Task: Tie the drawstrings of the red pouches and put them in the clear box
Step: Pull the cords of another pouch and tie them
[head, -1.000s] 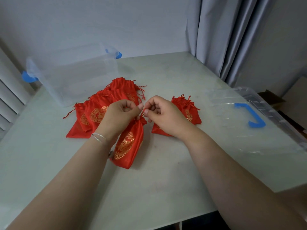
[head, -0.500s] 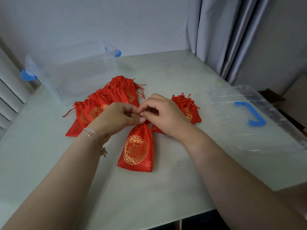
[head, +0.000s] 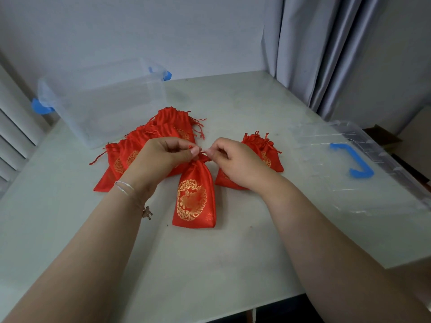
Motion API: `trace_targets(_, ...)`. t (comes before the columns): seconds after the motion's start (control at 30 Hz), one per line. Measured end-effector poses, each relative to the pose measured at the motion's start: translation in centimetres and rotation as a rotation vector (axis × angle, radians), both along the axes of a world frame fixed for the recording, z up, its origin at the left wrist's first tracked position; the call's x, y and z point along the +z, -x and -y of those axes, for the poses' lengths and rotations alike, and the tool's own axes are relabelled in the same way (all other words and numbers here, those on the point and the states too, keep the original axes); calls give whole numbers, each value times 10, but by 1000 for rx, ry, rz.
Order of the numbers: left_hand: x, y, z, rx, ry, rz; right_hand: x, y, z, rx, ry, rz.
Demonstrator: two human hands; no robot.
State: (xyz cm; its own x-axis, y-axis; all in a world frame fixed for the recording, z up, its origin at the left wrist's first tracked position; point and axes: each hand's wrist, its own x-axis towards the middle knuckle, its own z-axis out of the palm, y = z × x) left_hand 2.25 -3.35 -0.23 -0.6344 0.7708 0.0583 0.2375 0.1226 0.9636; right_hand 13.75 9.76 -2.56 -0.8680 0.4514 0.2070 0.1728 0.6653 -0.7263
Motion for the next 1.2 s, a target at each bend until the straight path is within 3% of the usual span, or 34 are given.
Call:
trace_targets(0.17,-2,4,-1,51,29,8,7,-4,4,-32,-24,-159)
trace_targets(0.37,-4,8,-1,59,50,74,4,-4,2,74,37,7)
trace_targets(0.47,-4,4,-3,43,38,15,7,-5,-1,3,-40,-70)
trace_targets(0.53,-3,2,-2,5,24,-12,11,-7,-2,-1,75,-163)
trace_targets(0.63,-3,-1,0,-55,-12,-55,7,-5,0,95,163,-63)
trace_targets(0.77,-3,-6,-2,-22,-47,-147,2,1,-1,36,257,-70)
trace_targets(1.2,-7,-8,-6,110,-30,-341,4,0,6,-61,15,-162)
